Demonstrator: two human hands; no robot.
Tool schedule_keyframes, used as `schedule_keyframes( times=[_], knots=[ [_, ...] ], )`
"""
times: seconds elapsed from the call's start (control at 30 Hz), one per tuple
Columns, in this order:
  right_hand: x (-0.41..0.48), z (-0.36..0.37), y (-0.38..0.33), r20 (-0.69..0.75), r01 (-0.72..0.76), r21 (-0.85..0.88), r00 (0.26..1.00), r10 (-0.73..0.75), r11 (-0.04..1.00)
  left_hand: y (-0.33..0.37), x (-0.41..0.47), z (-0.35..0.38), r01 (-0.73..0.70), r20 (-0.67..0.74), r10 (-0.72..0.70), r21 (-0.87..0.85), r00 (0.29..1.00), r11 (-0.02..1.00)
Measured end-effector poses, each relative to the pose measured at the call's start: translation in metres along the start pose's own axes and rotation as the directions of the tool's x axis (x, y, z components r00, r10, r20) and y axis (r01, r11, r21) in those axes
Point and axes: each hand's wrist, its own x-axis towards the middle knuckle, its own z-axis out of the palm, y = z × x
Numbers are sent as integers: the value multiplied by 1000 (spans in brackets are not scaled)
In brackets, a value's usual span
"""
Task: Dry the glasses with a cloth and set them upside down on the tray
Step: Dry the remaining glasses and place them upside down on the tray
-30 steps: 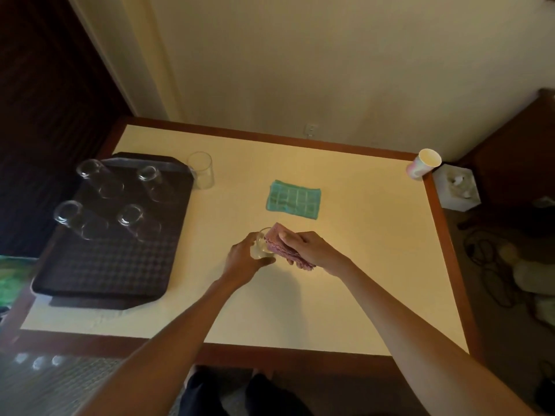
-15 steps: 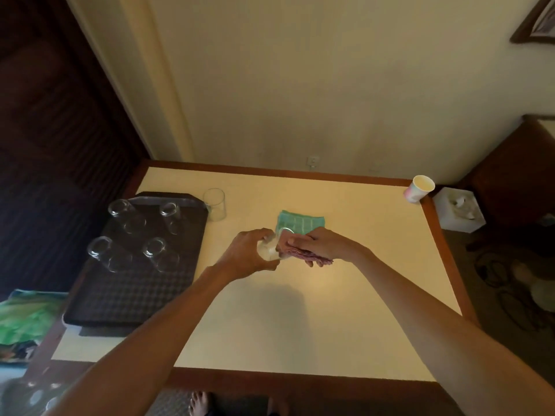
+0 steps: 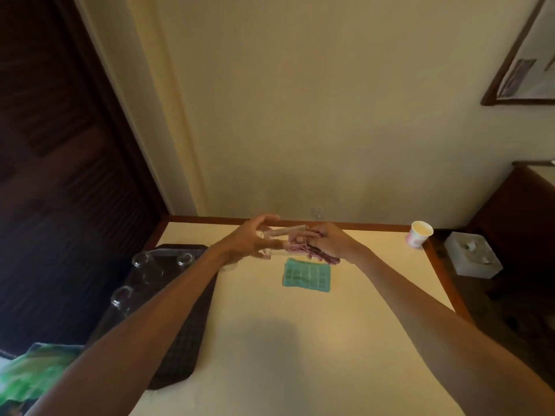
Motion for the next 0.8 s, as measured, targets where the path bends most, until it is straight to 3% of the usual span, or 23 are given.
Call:
schedule_keyframes(
  times=[0.1,0.2,0.3,0.4,0.53,0.63,0.73,0.8],
  knots=[
    [-2,-5,-8,2,4,27,1000,-4,1000,11,0,0,172,29,-170,-195,985,966],
    [-4,-6,-18,-51,19,93,999,-14,995,15,6,11,217,-68,-271,-433,960,875],
    [-2,-5,-25,-87,17,89,996,-10,996,20,8,20,241,-47,-339,-613,940,753],
    [1,-8,-30,-141,-80,-19,987,76,997,31,6,32,224,-69,-327,-598,942,769],
    [7,-1,-31,-264,-173,-139,956,132,975,45,6,44,108,-209,-211,-416,955,903],
    [4,-1,-39,-280,-122,-133,957,81,984,48,2,40,70,-219,-163,-379,962,923],
    [-3,-8,-44,-142,25,-70,989,-34,997,49,-3,36,85,-209,-181,-402,961,912],
    [-5,-8,-45,-123,52,-93,990,-64,994,50,-5,36,97,-198,-201,-440,959,893]
  ],
)
